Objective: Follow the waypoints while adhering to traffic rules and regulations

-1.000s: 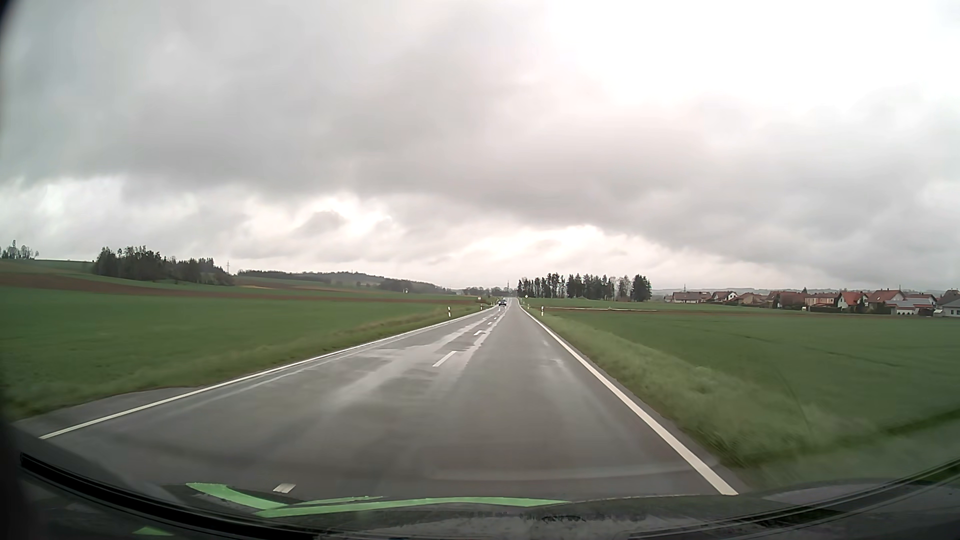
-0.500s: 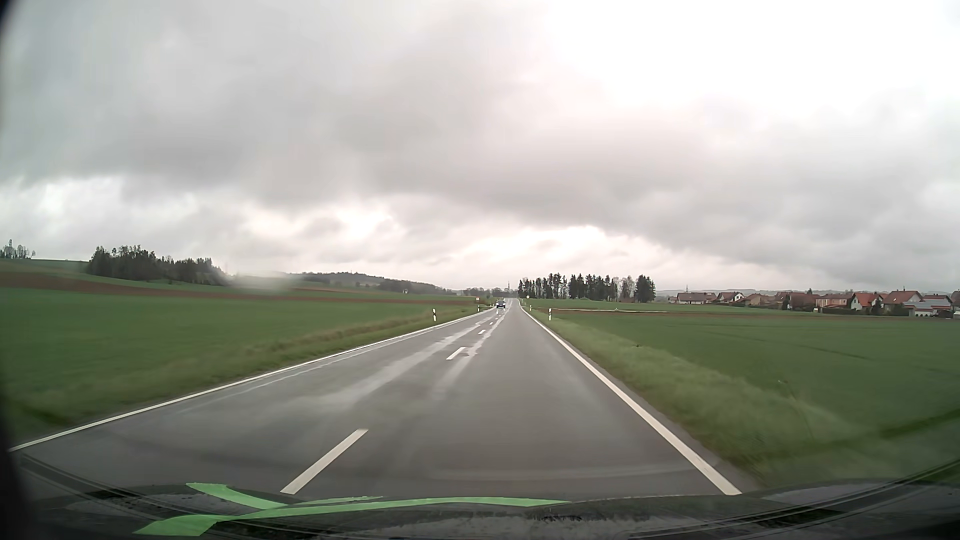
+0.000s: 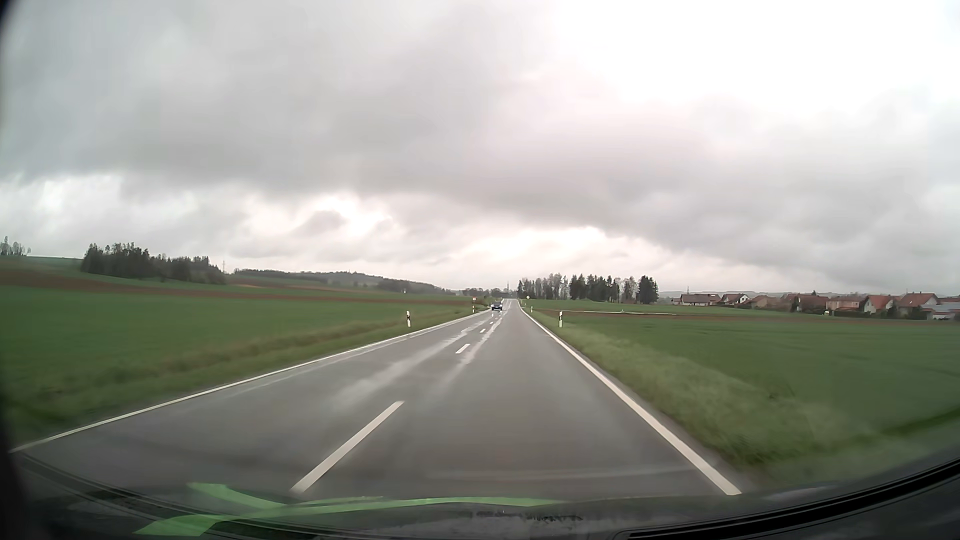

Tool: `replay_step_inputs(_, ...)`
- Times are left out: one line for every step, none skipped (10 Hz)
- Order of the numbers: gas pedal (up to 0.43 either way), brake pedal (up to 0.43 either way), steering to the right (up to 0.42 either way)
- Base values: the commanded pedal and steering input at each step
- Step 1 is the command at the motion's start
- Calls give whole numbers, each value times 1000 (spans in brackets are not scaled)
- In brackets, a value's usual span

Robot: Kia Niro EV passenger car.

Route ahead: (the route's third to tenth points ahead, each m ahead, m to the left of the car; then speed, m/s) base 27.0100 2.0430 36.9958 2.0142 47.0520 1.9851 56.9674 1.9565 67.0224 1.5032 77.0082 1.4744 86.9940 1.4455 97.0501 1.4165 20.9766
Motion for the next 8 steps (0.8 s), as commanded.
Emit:
replay_step_inputs(59,0,0)
replay_step_inputs(67,0,0)
replay_step_inputs(79,0,0)
replay_step_inputs(110,0,0)
replay_step_inputs(118,0,1)
replay_step_inputs(130,0,1)
replay_step_inputs(130,0,0)
replay_step_inputs(130,0,1)
